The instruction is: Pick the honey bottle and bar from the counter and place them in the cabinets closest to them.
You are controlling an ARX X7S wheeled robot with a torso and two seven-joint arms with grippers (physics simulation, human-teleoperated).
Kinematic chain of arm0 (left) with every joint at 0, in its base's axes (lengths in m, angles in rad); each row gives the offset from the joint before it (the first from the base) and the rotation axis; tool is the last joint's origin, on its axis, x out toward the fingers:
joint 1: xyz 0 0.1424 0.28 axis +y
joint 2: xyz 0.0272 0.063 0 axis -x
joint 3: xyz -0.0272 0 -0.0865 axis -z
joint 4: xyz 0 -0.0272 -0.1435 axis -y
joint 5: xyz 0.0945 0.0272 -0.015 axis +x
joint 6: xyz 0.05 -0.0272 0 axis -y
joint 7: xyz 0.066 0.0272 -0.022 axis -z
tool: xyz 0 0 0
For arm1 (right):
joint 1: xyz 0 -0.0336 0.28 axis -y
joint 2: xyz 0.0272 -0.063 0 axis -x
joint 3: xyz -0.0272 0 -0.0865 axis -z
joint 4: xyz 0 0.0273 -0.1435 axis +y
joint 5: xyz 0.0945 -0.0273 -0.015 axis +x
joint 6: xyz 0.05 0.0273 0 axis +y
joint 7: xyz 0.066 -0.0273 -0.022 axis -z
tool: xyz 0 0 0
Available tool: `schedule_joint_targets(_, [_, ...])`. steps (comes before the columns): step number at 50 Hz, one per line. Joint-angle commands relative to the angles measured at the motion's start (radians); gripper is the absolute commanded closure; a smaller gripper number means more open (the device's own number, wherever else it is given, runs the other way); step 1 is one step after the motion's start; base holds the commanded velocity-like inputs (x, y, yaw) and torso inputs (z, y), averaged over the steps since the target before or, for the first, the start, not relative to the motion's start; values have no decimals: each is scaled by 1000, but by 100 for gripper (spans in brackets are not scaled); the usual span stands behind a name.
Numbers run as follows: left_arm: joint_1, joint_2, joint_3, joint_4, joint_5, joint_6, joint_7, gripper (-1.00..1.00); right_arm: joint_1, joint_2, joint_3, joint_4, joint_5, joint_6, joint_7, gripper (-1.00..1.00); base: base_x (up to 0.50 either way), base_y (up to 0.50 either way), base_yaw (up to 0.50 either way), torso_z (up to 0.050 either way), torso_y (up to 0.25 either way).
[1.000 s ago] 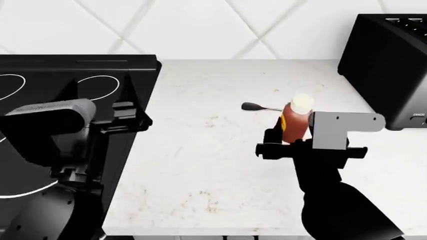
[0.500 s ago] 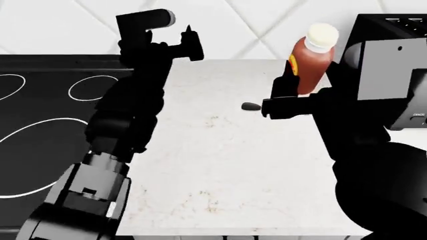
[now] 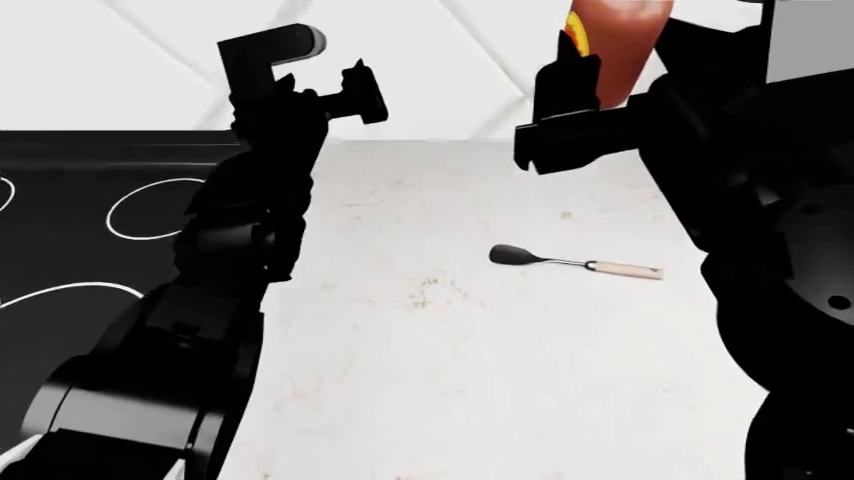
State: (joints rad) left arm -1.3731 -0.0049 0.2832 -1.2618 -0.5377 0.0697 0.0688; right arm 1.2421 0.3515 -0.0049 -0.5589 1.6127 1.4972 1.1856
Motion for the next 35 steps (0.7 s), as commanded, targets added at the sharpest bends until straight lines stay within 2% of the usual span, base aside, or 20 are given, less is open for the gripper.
schedule_joint_targets(1, [-13, 4, -28, -47, 7, 24, 32, -100, 34, 15, -63, 30, -8, -10, -12, 100, 500, 59, 0, 0, 0])
schedule_joint_targets(15, [-14, 4, 32, -47, -24, 28, 26, -100, 39, 33, -95, 19, -12, -42, -14, 100, 500, 71, 0, 0, 1])
schedule_joint_targets(25, [-13, 4, 56, -47, -37, 29, 25, -100, 13, 44, -79, 6, -22, -89, -40, 100, 500, 5, 0, 0, 0])
schedule_joint_targets(27, [-14, 4, 56, -47, -39, 27, 27, -100, -12, 46, -54, 0, -15, -113, -53, 100, 0, 0, 0, 0, 0])
schedule_joint_targets(30, [-15, 4, 57, -47, -43, 24, 30, -100, -27, 62, -55, -16, 34, -118, 22, 100, 0, 0, 0, 0, 0])
schedule_joint_targets(35, [-14, 4, 45, -47, -40, 21, 35, -100, -9, 98, -81, -52, 214, -186, 268, 100, 0, 0, 0, 0, 0])
